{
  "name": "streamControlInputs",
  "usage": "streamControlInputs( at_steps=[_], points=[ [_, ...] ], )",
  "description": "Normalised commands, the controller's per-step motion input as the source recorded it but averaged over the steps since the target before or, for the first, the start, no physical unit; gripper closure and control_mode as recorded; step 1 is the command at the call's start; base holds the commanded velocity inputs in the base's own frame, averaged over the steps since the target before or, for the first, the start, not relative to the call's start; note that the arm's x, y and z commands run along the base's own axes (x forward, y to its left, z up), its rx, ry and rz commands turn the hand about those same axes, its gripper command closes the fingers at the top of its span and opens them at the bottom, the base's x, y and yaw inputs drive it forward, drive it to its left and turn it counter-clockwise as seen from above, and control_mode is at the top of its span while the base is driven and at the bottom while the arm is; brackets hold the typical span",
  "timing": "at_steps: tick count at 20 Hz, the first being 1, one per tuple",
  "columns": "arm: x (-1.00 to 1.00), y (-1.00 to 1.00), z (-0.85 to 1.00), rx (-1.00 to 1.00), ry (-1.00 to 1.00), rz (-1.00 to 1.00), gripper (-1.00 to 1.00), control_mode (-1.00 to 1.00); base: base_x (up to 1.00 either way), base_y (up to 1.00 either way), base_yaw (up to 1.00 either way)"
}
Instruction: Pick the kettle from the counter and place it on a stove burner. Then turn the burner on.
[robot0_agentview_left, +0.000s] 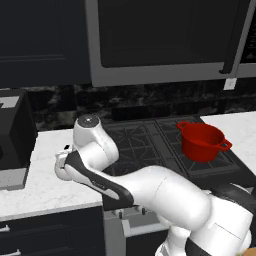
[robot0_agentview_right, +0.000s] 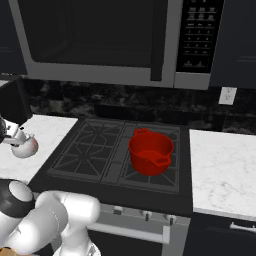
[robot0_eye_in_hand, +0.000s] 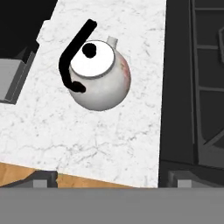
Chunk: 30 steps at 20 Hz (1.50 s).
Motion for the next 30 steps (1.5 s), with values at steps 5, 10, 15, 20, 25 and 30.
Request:
streamControlInputs(
  at_steps=[5,10,15,20,25,30],
  points=[
    [0.05,0.53,-0.24,0.0,0.0,0.0,-1.0,-1.0,0.0,0.0,0.0],
    [0.2,0.17,-0.15,-0.01,-0.05,-0.05,-1.0,-1.0,0.0,0.0,0.0],
    [0.25,0.13,-0.26,-0.02,-0.04,-0.05,-1.0,-1.0,0.0,0.0,0.0],
    [0.26,0.22,-0.24,-0.02,-0.02,-0.03,-1.0,-1.0,0.0,0.0,0.0],
    [0.29,0.3,-0.16,-0.01,0.0,-0.01,-1.0,-1.0,0.0,0.0,0.0],
    [0.34,0.23,-0.13,-0.01,0.0,-0.01,-1.0,-1.0,0.0,0.0,0.0]
  ],
)
